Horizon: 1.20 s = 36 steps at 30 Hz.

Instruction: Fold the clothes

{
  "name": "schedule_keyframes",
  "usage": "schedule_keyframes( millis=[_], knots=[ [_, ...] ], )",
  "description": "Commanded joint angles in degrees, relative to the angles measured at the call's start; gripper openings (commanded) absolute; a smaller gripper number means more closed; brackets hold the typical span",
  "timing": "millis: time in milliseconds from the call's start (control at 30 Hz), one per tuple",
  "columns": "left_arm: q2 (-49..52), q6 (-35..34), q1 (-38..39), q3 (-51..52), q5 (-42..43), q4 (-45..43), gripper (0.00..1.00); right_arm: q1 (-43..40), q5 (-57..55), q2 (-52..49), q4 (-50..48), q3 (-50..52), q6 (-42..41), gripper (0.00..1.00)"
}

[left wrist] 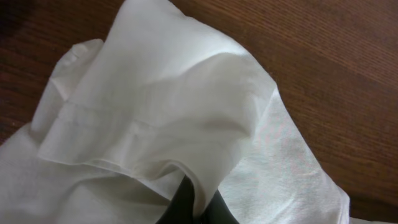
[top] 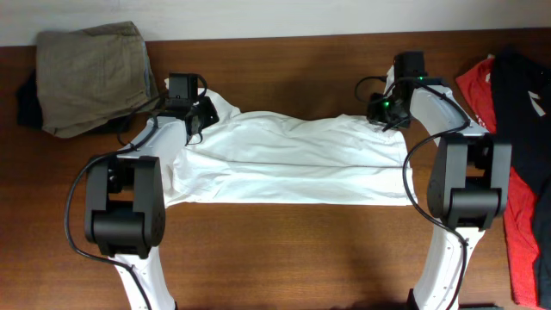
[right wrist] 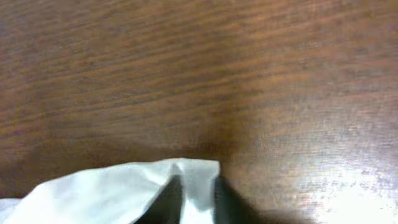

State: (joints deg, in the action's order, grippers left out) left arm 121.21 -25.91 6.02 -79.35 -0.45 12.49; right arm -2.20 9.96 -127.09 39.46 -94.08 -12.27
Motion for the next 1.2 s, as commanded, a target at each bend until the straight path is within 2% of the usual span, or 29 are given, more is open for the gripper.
schedule_keyframes(
  millis=[0,100,333,667,933,1033,1167],
  knots=[
    [0.2,0.3,-0.2,-0.1,0.0,0.0,0.02,-0.3,-1.5,-0.9,2.7,-4.2,-1.0,0.04],
    [-0.3,4.4,-0.2,-1.7,0.1,1.1,0.00,-1.4,-4.7,-0.4,9.1,-11.4,-3.5,0.04],
    [-6.3,6.1,-0.2,-9.0,0.1,12.6,0.00,-2.4,-4.8,0.0,21.6,-23.7,-4.7,0.04],
    [-16.0,6.7,-1.4,-9.0,0.7,36.4,0.00,-7.5,-5.5,1.4,32.4,-25.1,-7.8,0.04],
    [-16.5,6.7,-1.7,-9.0,0.6,56.0,0.00,-9.1,0.3,4.3,45.0,-25.1,-7.7,0.04],
    [-16.5,6.7,-1.7,-8.6,-2.3,58.3,0.00,-9.1,-1.8,4.3,49.1,-25.1,-7.5,0.04],
    [-16.5,6.3,-1.7,-5.8,-1.9,54.8,0.00,-8.4,-3.0,4.3,51.1,-24.6,-7.5,0.04]
  ],
)
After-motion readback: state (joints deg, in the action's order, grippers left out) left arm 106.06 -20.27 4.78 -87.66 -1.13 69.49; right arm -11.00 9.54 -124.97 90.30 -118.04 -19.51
